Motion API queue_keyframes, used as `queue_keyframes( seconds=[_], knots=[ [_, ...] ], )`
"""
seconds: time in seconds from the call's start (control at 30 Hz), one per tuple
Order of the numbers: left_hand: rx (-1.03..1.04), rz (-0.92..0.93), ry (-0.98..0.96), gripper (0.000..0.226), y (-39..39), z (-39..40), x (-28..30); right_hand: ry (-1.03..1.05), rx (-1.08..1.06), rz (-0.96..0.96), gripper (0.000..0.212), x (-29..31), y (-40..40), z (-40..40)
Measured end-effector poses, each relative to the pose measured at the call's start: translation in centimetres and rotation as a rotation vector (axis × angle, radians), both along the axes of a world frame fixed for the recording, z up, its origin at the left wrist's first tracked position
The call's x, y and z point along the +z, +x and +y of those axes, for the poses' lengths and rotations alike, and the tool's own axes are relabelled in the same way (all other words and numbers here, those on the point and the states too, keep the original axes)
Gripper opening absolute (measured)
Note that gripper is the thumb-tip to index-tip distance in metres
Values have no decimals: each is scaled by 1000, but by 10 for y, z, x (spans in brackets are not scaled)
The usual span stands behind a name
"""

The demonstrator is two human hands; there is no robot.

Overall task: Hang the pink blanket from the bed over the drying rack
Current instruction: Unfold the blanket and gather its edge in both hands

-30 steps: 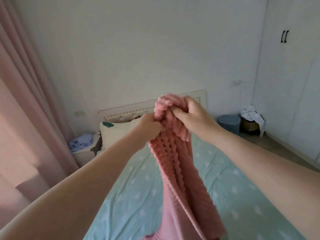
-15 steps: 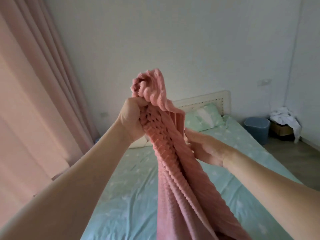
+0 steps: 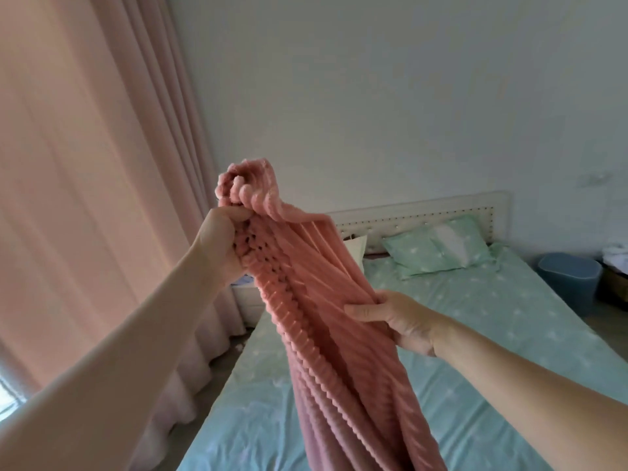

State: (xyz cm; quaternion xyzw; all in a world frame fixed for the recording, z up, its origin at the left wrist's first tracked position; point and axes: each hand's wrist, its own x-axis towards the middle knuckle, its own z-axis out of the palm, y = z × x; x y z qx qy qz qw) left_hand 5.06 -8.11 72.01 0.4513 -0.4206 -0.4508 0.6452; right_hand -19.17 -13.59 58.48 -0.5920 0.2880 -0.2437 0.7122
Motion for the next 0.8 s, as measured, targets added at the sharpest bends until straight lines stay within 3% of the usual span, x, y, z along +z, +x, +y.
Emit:
queue_keyframes(
  seconds=[0.13,0.23,0.43,0.57,0.7,0.8],
  knots=[
    [19,12,47,13,24,-8,-5,23,-213,-30,49,6,4,-3],
    [-51,59,23,18,32,-26,-14,-73,-284,58,53,4,-10,1],
    [-174,88,81,17,-9,-76,-43,-269,-375,516,28,-22,-69,25],
    [-272,300,61,39,-53,-111,-63,-264,-513,996,31,-62,-145,49],
    [-385,388,94,34,-108,-133,-78,-156,-701,1167,37,-80,-220,97],
    [-451,371,99,29,-149,-140,-83,-297,-982,1310,52,-90,-259,126]
  ],
)
